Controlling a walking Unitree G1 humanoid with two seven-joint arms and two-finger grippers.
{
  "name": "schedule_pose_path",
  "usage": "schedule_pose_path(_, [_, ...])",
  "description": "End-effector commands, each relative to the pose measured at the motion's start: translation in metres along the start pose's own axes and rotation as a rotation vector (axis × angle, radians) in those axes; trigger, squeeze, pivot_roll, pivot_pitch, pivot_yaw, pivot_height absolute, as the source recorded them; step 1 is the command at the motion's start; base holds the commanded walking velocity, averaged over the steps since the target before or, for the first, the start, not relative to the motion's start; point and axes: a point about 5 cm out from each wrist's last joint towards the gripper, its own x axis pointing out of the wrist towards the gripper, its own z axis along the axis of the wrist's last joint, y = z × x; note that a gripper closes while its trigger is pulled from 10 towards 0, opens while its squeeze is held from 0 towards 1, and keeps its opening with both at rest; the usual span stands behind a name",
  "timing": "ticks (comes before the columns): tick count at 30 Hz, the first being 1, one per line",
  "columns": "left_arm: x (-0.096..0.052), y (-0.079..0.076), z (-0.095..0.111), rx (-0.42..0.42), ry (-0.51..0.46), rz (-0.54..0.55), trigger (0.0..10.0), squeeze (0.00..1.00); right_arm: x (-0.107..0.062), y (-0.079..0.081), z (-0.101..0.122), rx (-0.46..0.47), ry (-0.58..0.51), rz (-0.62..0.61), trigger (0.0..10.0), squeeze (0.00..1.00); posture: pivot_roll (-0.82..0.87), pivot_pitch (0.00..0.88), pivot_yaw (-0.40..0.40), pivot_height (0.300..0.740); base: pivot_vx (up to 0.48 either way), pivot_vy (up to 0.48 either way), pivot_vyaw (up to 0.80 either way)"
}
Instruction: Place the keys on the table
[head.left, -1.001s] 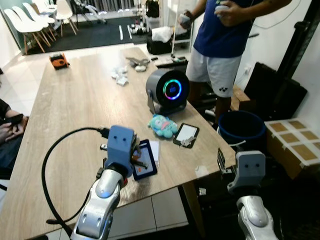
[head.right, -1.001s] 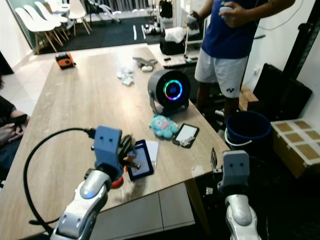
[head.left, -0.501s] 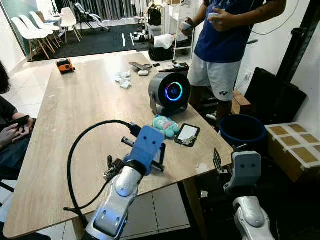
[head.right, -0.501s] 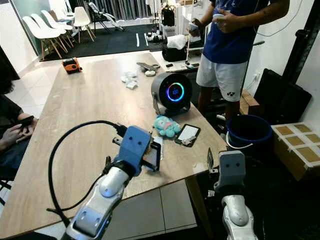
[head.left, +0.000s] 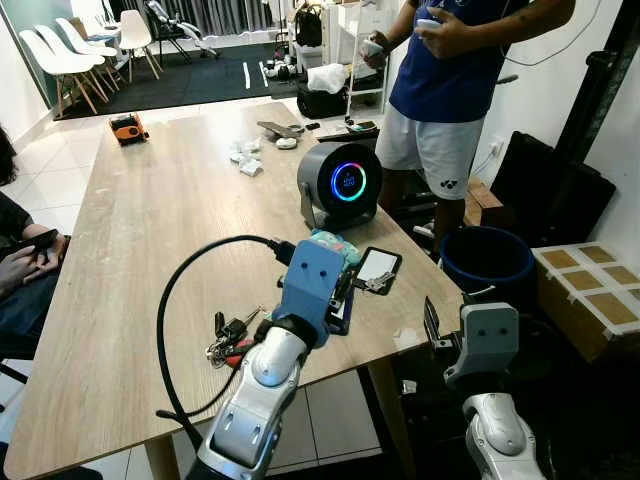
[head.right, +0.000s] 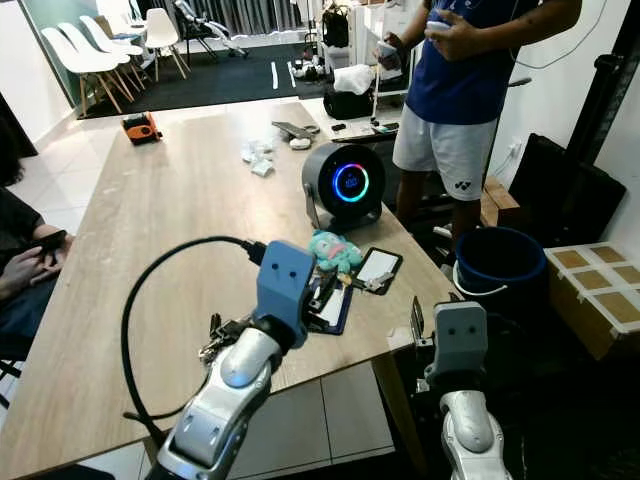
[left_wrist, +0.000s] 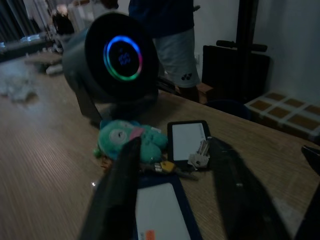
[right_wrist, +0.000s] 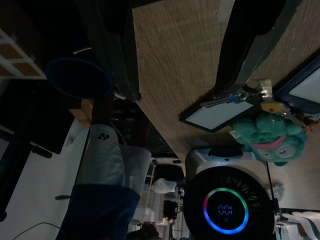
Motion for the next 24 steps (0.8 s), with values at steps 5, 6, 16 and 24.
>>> schedule_pose_path(5, [-0.01,0.028,-0.024,-0.052,0.167,0.108,10.0,0.0,-0.002,0.001,-0.003,0.004,0.012,0.0,10.0,0.0,-0.02,0.173,0.099,0.74,0.0,0.0,0.0])
schedule_pose_path(6, [-0.012,0.035,-0.03,-0.024,0.207,0.129,10.0,0.0,-0.002,0.001,-0.003,0.004,0.012,0.001,10.0,0.0,-0.02,0.174,0.097,0.74,0.0,0.0,0.0])
schedule_pose_path(16, [-0.031,0.068,-0.026,0.039,0.2,0.291,10.0,0.0,-0.001,0.001,-0.003,0.001,0.01,0.009,10.0,0.0,-0.01,0.174,0.09,0.74,0.0,0.0,0.0])
schedule_pose_path(24, [-0.047,0.06,-0.023,0.181,0.307,0.057,10.0,0.0,0.003,0.005,-0.001,-0.008,-0.003,0.034,10.0,0.0,-0.01,0.168,0.087,0.74,0.0,0.0,0.0])
